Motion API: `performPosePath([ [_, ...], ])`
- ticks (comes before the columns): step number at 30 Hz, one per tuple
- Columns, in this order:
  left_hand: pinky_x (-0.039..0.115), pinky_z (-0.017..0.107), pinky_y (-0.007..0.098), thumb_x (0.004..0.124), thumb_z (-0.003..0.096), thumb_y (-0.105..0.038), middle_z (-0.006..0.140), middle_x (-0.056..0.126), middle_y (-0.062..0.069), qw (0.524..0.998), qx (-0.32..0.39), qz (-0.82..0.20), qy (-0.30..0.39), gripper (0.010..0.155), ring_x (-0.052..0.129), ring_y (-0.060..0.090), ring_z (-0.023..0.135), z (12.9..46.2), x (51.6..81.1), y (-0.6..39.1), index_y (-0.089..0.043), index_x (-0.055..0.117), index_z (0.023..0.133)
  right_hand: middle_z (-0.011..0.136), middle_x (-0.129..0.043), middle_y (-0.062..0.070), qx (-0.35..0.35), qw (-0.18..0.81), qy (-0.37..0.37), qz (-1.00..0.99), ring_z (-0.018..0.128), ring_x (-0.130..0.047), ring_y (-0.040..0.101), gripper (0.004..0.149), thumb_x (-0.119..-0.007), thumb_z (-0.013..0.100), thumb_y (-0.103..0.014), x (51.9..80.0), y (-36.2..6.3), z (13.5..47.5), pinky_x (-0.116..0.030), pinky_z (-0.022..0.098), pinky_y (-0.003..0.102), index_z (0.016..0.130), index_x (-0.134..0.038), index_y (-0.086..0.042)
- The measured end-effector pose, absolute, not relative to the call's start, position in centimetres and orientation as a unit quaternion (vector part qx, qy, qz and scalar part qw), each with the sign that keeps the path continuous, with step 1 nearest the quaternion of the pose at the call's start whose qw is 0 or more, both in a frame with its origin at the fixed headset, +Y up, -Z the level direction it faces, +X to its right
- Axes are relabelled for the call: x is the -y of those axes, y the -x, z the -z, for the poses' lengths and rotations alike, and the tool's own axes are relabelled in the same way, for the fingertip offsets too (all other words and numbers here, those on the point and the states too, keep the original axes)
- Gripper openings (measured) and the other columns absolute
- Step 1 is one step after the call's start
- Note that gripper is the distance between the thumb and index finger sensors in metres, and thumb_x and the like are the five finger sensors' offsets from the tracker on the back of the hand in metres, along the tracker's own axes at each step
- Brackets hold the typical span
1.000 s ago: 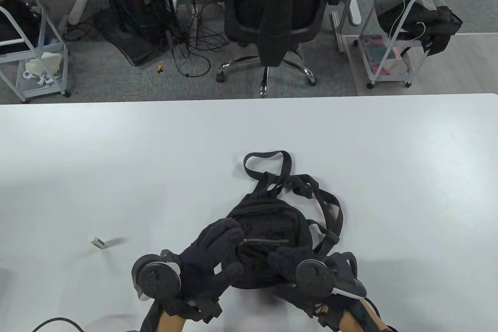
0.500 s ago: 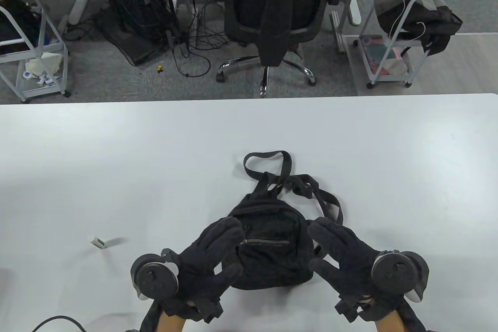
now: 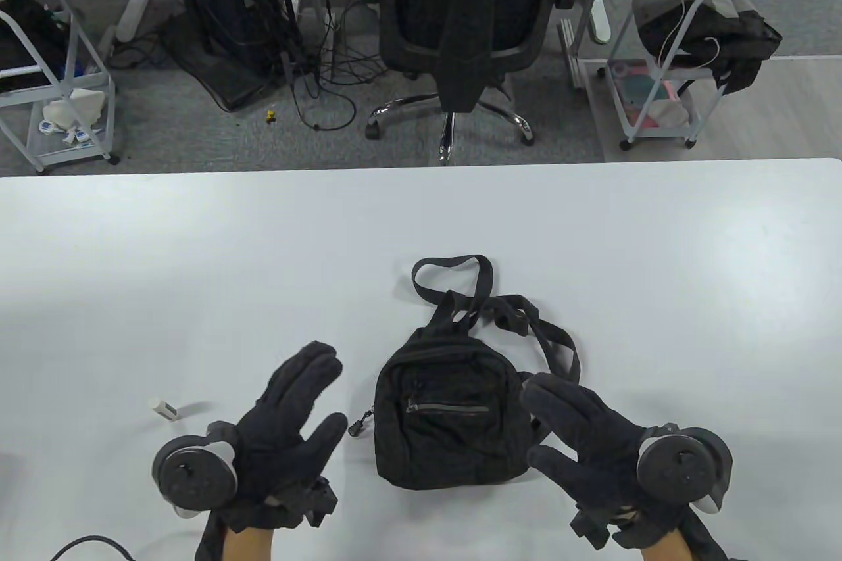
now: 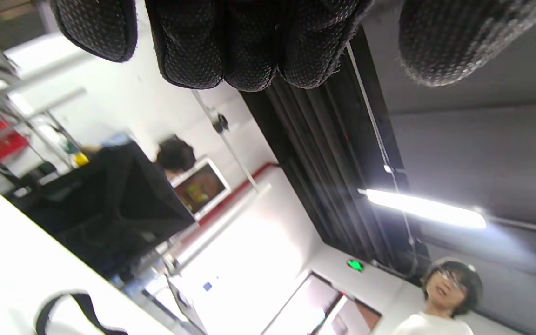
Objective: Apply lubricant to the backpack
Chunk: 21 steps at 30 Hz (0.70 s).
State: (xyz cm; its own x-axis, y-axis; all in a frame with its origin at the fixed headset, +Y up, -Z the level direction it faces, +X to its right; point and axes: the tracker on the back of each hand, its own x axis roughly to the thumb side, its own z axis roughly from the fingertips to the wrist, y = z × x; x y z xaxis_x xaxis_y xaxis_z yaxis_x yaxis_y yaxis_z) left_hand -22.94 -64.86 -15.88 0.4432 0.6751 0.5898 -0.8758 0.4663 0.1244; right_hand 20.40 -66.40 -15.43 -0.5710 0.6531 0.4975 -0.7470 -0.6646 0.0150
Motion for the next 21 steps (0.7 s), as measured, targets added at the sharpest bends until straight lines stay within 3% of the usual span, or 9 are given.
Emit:
performPosePath([
  [8, 0.060, 0.067, 0.075, 0.075, 0.0492, -0.060, 0.110, 0.067, 0.023, 0.882, 0.079, -0.358, -0.296, 0.074, 0.074, 0.056, 0.096, 13.0, 62.7, 32.4, -0.013, 0.073, 0.106, 0.109, -0.070, -0.001, 0.087, 0.386, -0.236, -0.887, 0.099, -0.081, 0.030, 0.068, -0.079, 0.042, -0.067, 66.8, -19.9, 15.7, -0.069, 0.067, 0.062, 0.102, -0.068, -0.038],
  [11, 0.056, 0.068, 0.077, 0.076, 0.0488, -0.061, 0.112, 0.065, 0.023, 0.910, -0.041, -0.287, -0.295, 0.075, 0.070, 0.058, 0.097, 11.8, 63.0, 36.2, -0.014, 0.073, 0.106, 0.109, -0.070, -0.001, 0.084, 0.383, -0.235, -0.889, 0.099, -0.081, 0.030, 0.067, -0.079, 0.042, -0.067, 67.0, -19.8, 15.7, -0.070, 0.067, 0.062, 0.102, -0.068, -0.038],
  [16, 0.052, 0.068, 0.078, 0.085, 0.0479, -0.057, 0.111, 0.063, 0.026, 0.904, -0.115, -0.346, -0.222, 0.076, 0.067, 0.061, 0.097, 13.6, 66.4, 39.6, -0.011, 0.072, 0.107, 0.109, -0.070, -0.001, 0.076, 0.378, -0.241, -0.891, 0.099, -0.082, 0.030, 0.067, -0.079, 0.043, -0.067, 67.1, -19.6, 15.8, -0.070, 0.067, 0.062, 0.102, -0.068, -0.038],
  [21, 0.055, 0.068, 0.077, 0.093, 0.0434, -0.054, 0.109, 0.067, 0.022, 0.938, -0.181, -0.283, -0.082, 0.079, 0.073, 0.056, 0.094, 17.1, 70.6, 39.2, -0.014, 0.069, 0.108, 0.109, -0.071, -0.001, 0.070, 0.369, -0.241, -0.895, 0.098, -0.082, 0.030, 0.067, -0.079, 0.043, -0.068, 67.4, -19.6, 15.9, -0.070, 0.066, 0.062, 0.102, -0.069, -0.037],
])
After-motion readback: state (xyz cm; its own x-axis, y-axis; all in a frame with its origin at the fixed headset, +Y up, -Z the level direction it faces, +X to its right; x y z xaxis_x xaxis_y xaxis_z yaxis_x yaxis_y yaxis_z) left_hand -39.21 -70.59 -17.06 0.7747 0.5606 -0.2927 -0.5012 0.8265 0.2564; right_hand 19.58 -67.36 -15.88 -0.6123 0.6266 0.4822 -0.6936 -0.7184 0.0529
